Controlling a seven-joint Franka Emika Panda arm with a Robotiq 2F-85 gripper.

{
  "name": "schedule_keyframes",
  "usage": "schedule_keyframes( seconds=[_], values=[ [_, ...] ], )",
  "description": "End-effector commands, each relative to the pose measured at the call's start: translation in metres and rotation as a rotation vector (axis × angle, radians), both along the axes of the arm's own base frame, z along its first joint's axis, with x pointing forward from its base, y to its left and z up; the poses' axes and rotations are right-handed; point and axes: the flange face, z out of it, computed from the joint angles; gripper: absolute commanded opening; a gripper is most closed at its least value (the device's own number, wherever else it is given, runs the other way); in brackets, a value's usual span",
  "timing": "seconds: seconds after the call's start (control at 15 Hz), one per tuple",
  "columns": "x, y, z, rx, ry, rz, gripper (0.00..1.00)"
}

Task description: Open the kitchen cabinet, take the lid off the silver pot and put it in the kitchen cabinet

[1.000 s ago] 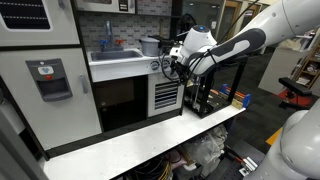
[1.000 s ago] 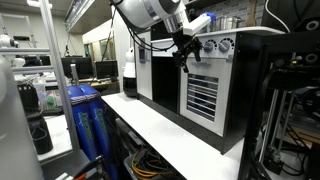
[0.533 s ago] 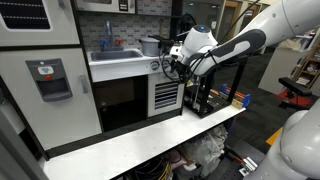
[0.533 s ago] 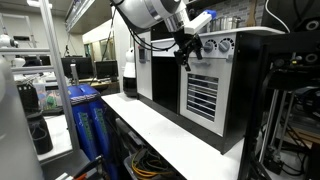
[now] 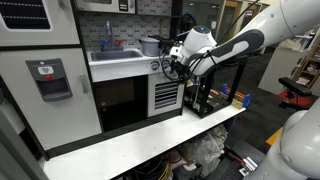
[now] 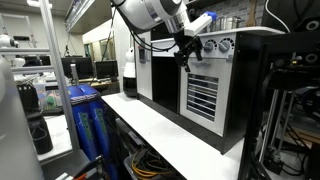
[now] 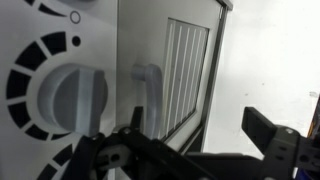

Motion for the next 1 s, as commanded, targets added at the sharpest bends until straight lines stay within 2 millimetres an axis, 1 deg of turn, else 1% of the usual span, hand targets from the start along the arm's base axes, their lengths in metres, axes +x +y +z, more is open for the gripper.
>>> schedule_keyframes(
  seconds=[0.0,0.27,0.6,0.93],
  values=[
    [0.005,-0.008,-0.009,0.023,-0.008,-0.012,1.0],
    [0.006,-0.009,-0.013,0.041,-0.002,-0.02,1.0],
    [0.003,-0.008,-0.013,0.083,0.016,-0.032,1.0],
    [0.002,-0.017,-0.016,0.142,0.041,-0.057,1.0]
  ],
)
